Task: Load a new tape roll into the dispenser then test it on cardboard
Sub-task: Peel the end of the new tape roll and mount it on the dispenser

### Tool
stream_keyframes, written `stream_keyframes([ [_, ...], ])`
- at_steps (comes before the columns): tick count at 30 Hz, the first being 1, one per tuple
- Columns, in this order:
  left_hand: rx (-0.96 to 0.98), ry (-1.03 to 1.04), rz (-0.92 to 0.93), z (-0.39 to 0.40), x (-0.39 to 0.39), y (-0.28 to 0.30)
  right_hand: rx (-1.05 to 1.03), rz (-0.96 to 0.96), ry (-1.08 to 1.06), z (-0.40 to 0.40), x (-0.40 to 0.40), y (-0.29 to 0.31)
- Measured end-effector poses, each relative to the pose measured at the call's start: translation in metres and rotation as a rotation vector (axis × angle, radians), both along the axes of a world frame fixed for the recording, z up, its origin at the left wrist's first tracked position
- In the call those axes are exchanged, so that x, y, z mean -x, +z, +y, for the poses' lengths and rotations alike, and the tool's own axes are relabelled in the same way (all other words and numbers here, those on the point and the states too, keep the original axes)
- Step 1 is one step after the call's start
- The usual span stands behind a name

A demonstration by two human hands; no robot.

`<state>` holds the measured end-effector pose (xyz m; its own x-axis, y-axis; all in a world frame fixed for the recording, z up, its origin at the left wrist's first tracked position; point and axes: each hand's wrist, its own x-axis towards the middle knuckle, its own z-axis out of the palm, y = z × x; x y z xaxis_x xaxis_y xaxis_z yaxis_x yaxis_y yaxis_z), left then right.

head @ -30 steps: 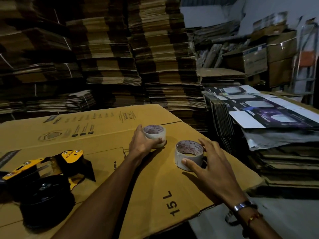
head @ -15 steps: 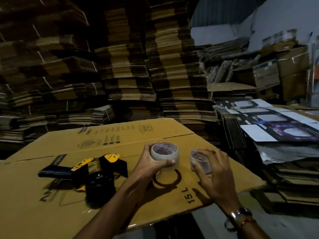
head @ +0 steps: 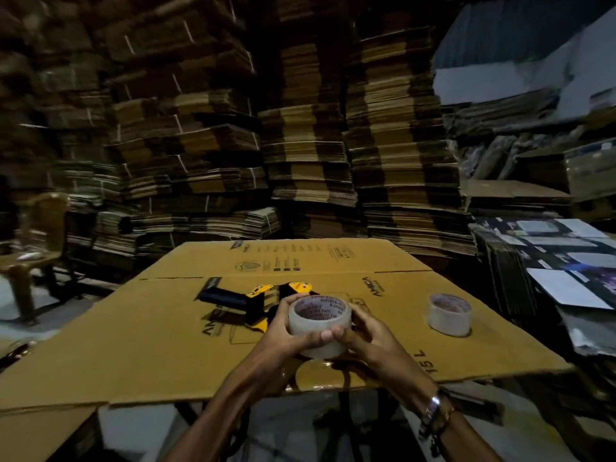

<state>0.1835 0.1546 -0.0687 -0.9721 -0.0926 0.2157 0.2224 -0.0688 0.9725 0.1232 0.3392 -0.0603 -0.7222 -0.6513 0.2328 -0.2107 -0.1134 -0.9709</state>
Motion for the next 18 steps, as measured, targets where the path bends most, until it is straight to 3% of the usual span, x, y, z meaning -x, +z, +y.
stream_keyframes([
  [6, -0.045, -0.127, -0.028, -0.018, -0.005, -0.006, 0.061, -0.113, 0.125, -0.004, 0.013, -0.008],
  [13, 0.075, 0.027, 0.002, 0.007, 0.014, -0.02, 0.048, -0.119, 0.078, 0.009, 0.034, -0.018],
  [18, 0.117, 0.016, 0.014, 0.024, 0.035, -0.021, 0.069, -0.128, 0.067, 0.016, 0.044, -0.02],
])
